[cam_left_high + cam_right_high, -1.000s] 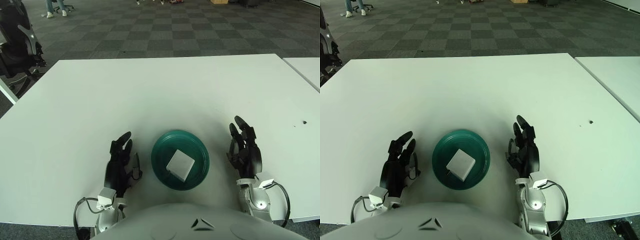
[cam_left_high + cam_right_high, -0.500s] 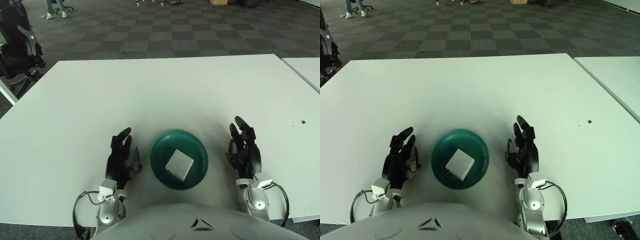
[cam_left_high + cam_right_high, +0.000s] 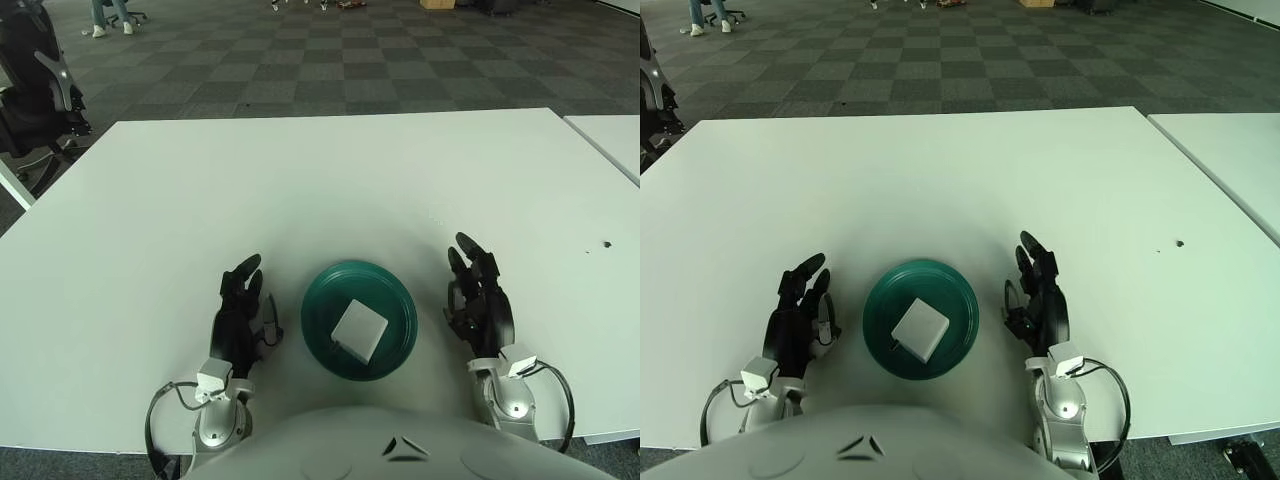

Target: Put the charger into the plate.

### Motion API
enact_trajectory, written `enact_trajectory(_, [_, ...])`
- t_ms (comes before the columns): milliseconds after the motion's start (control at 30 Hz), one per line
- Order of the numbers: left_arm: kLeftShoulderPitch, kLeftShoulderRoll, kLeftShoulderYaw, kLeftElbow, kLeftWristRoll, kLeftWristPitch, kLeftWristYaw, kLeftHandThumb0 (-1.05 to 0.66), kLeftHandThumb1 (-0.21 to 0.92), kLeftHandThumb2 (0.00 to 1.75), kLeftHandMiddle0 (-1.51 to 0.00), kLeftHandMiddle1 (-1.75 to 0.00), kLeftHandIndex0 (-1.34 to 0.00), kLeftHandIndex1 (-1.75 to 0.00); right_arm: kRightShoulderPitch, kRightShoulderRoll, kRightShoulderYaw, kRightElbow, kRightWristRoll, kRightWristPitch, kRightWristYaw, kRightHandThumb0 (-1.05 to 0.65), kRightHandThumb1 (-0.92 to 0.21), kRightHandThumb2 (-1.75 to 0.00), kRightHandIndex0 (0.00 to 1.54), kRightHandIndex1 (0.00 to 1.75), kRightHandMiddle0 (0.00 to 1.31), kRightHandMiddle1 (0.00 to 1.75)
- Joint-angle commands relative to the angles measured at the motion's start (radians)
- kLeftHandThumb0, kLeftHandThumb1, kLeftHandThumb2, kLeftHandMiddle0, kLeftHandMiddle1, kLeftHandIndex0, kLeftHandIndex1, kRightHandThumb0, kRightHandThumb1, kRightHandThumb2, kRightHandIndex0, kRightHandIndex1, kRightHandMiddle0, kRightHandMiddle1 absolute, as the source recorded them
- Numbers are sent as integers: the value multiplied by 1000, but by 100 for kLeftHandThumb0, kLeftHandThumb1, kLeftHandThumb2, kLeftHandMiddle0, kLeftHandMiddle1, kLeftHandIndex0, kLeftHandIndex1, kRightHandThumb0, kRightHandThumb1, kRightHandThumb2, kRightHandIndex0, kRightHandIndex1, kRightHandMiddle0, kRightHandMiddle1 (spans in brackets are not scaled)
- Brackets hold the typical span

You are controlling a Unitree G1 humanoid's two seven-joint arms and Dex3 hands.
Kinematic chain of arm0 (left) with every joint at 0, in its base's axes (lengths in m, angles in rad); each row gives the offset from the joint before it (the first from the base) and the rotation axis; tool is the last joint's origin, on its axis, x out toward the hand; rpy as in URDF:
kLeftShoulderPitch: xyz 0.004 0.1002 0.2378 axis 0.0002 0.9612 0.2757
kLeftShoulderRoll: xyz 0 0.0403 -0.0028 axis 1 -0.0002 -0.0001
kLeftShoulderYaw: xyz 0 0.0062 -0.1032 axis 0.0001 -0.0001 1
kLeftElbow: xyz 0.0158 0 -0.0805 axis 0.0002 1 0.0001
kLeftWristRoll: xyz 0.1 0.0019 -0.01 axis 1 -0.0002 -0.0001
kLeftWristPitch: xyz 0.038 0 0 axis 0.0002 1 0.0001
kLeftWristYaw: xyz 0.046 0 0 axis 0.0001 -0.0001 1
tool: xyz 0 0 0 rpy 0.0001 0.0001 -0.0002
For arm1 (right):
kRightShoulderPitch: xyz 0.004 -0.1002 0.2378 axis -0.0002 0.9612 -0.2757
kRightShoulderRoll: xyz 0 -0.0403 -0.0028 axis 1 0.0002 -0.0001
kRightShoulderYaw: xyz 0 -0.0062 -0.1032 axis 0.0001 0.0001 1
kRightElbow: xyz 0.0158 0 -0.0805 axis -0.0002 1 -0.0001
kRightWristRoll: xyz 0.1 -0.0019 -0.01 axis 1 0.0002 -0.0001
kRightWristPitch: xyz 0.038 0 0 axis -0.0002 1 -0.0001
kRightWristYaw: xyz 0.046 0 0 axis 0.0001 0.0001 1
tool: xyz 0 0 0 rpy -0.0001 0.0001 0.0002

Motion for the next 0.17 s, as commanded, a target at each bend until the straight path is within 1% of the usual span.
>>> enact_trajectory(0, [18,-1,1,48,1,25,-2,-85,92,93,-38,-4,-8,-85,52,0,22,149,-54,-33,1,-82,-92,-70,24,0,0,53])
enact_trajectory(67, [19,-2,0,49,4,19,-1,-85,92,93,-38,-3,-8,-85,40,-2,20,170,-72,-68,-8,-82,-92,-74,24,0,0,55])
enact_trajectory(133, [17,-3,0,50,6,17,0,-85,92,93,-38,-3,-8,-85,33,-2,18,180,-77,-83,-12,-82,-92,-75,24,0,0,56])
